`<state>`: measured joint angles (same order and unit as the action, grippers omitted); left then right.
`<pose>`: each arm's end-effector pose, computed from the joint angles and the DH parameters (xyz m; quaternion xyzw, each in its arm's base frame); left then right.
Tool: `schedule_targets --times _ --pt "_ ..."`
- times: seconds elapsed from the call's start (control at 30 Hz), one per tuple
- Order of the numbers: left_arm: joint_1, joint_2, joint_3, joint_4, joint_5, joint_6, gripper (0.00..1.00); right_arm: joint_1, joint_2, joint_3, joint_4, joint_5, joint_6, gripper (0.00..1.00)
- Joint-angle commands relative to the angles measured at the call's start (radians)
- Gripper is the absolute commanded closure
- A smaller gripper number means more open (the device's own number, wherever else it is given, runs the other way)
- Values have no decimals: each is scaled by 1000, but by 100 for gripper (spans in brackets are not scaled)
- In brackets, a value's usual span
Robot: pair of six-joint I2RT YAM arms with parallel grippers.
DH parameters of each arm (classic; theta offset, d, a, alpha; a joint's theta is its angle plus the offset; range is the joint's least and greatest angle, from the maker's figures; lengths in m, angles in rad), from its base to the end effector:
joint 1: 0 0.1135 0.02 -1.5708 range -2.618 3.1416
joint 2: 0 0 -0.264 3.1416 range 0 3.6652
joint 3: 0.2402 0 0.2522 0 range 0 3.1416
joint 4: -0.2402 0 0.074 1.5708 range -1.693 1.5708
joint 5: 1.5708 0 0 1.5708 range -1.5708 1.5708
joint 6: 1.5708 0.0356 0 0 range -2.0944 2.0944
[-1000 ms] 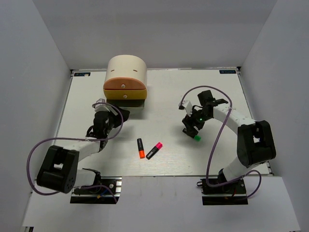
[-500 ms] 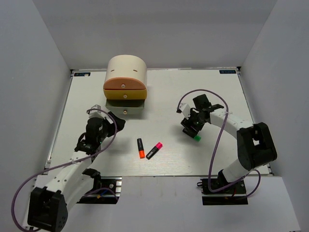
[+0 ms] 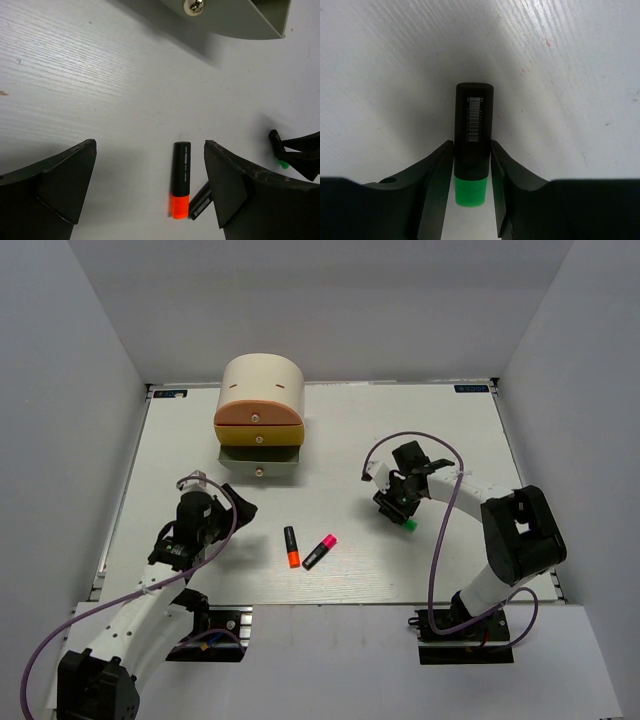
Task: Sort the stationery into containers
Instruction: Pick up the pen from the center of the board, then place the pen in the drawer.
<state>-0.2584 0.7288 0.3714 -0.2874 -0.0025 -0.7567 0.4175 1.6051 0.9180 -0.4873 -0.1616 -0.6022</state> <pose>0.1558 -0.0411 0.1940 -0.2212 0.8670 -0.2161 0.3909 0.2707 0.1263 0.1677 -0.4908 0.8452 0.0607 0.2027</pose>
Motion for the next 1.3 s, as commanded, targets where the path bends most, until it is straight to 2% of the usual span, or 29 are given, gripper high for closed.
schedule_targets --times 0.0,0.23,0.47,0.77,1.07,1.27 --pt "4 -19 41 -58 -7 -23 0 3 16 -4 -7 -32 -7 59" --pt "4 -19 41 -78 -7 -61 0 3 29 7 -17 -39 -34 71" --pt "4 -38 31 -87 2 -61 0 4 0 93 -45 -81 -110 93" --pt "4 -81 0 -105 32 -29 0 81 -8 434 -100 -297 -201 96" --pt "4 -140 -19 -144 41 -29 0 256 231 901 -76 -394 -287 96" --pt "4 -140 -28 -133 79 -29 0 345 340 979 38 -394 -326 97"
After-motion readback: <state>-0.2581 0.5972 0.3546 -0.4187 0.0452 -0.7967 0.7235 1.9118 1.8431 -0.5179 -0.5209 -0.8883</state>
